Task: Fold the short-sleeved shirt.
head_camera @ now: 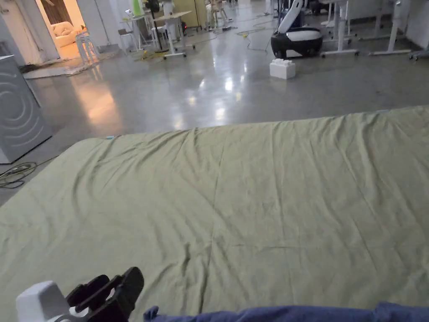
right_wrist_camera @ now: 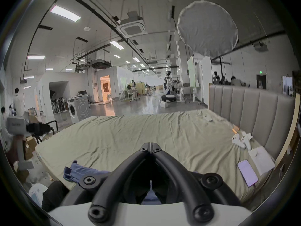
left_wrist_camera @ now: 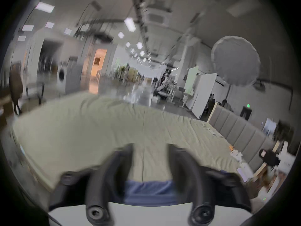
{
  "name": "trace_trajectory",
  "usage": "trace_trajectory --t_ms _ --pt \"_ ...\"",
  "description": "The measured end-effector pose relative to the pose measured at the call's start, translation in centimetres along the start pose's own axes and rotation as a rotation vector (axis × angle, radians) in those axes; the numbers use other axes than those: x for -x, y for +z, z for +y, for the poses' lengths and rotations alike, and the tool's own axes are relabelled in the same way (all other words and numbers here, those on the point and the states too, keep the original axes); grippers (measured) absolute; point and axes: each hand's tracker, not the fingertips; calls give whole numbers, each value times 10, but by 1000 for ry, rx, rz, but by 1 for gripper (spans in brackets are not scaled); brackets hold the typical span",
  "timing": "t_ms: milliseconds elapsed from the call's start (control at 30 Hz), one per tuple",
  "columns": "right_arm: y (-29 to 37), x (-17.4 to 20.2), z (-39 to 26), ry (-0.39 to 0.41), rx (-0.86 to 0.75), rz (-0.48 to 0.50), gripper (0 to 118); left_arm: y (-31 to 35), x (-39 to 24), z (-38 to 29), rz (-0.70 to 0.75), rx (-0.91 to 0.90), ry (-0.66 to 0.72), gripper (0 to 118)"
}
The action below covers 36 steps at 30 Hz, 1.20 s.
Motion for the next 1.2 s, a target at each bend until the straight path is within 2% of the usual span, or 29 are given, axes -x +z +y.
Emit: trace_trajectory --t_ms 33,67,167,267,433,467,500,533,567,633,667,800,933,967,1033,1133,1200 --pt "-1 -2 0 27 -23 -4 0 -15 16 -8 9 94 55 82" --pt "-2 -4 -3 8 12 -8 0 -29 31 -16 13 138 86 92" --pt "-6 -12 -12 -54 59 -9 0 -71 68 -53 32 305 259 92" --pt "-5 -17 -17 -114 80 -14 0 -104 91 -84 136 397 271 92" --pt "-4 -23 -21 -133 123 -52 0 -128 99 -108 50 504 397 91" --pt "-4 -24 -23 -140 127 -58 0 -126 95 -109 67 463 386 89" --pt "-4 -24 -24 -146 128 -64 0 -125 98 -107 64 445 393 80" --pt "-4 -24 -25 -153 129 -68 0 -126 97 -107 58 443 416 58" --pt "-4 -24 -25 -159 130 -66 0 -127 97 -108 54 433 455 16" --pt "-4 -24 -25 -169 137 -54 0 -131 94 -117 -10 469 612 12" --pt "-4 -24 -25 -167 138 -50 0 -132 93 -121 -21 463 648 12" --pt "-4 -31 -31 -136 145 -57 0 -129 92 -120 -10 410 622 12" --pt "-2 -37 -31 -144 153 -68 0 -101 109 -89 19 253 693 11" --pt "-2 -38 -33 -149 154 -71 0 -95 109 -78 27 248 683 11" --pt "-2 -41 -36 -155 158 -75 0 -80 103 -56 64 205 506 11" --pt "-4 -43 -39 -166 166 -76 0 -67 96 -34 87 194 431 11" --pt "-4 -43 -39 -171 168 -71 0 -68 73 -31 89 210 290 11"
